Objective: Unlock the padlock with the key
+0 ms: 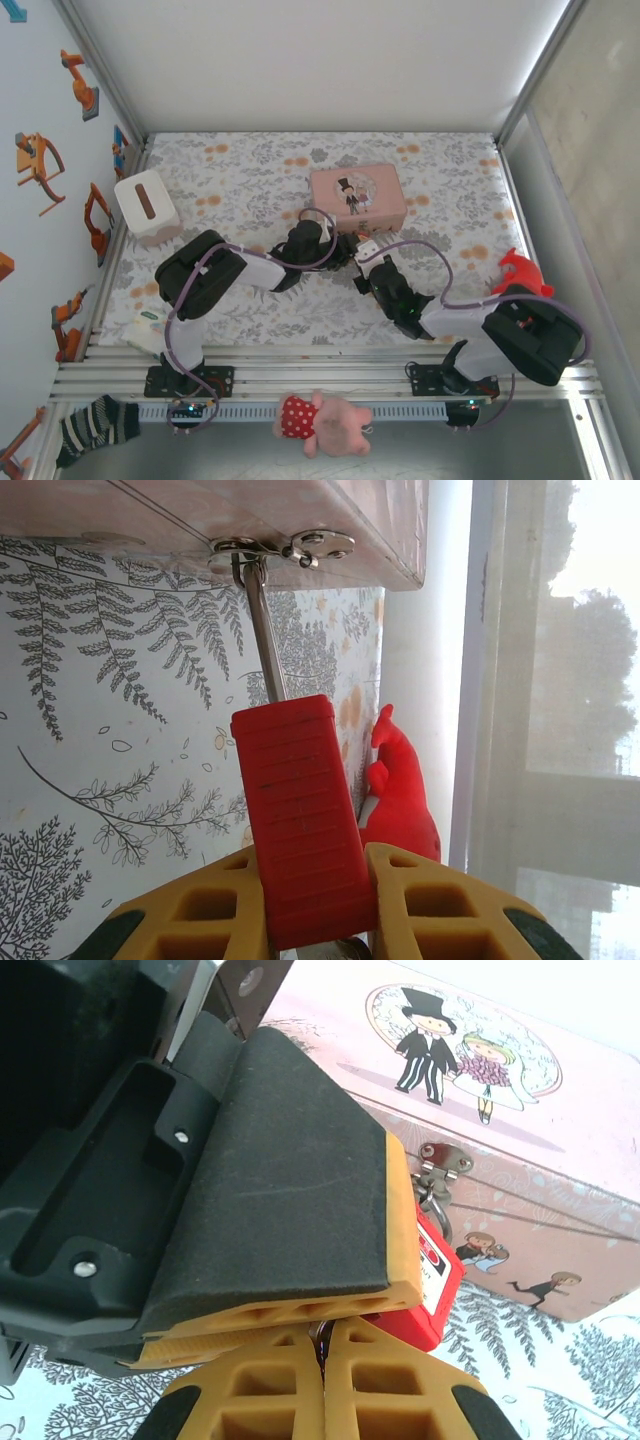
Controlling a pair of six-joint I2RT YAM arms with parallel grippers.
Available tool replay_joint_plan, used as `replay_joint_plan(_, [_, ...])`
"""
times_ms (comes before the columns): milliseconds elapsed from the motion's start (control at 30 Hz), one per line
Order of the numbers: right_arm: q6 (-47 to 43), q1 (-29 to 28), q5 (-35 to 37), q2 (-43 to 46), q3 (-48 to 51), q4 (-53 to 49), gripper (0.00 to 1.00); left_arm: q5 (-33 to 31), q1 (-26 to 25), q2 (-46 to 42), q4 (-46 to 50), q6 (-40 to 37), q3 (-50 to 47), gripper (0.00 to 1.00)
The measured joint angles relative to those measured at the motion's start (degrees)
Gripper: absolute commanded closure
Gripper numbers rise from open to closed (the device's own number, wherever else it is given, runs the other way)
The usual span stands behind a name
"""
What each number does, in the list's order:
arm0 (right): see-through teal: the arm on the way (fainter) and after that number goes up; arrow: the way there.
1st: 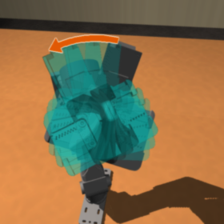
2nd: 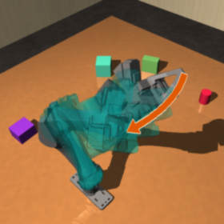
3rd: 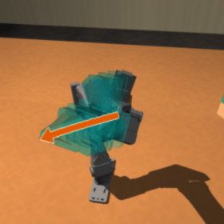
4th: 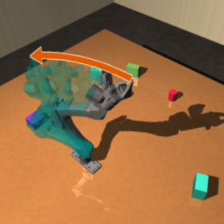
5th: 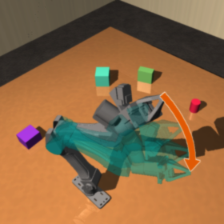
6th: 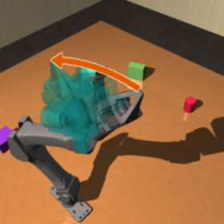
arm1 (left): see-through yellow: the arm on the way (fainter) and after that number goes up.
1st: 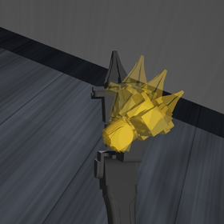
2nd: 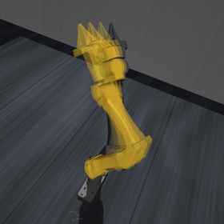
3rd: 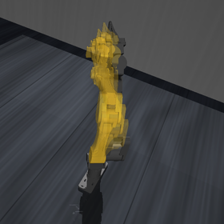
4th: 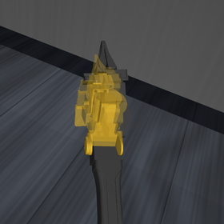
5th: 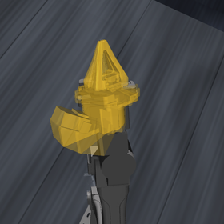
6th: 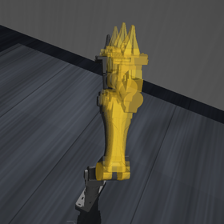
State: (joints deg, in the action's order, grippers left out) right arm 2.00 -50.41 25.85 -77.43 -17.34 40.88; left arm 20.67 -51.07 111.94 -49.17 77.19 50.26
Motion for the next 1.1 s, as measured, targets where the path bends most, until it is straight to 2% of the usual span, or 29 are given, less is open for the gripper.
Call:
replay_joint_plan(533, [17.7, 6.5, -12.1, 1.2, 1.0, 1.9, 1.0, -1.5, 0.0, 0.0, 1.9, -0.1, 1.4, 1.0])
replay_joint_plan(1100, [32.4, 11.8, -22.4, 0.5, 3.2, 7.2, 1.0, -2.5, -0.3, 0.0, 2.3, -0.1, 1.6, 1.0])
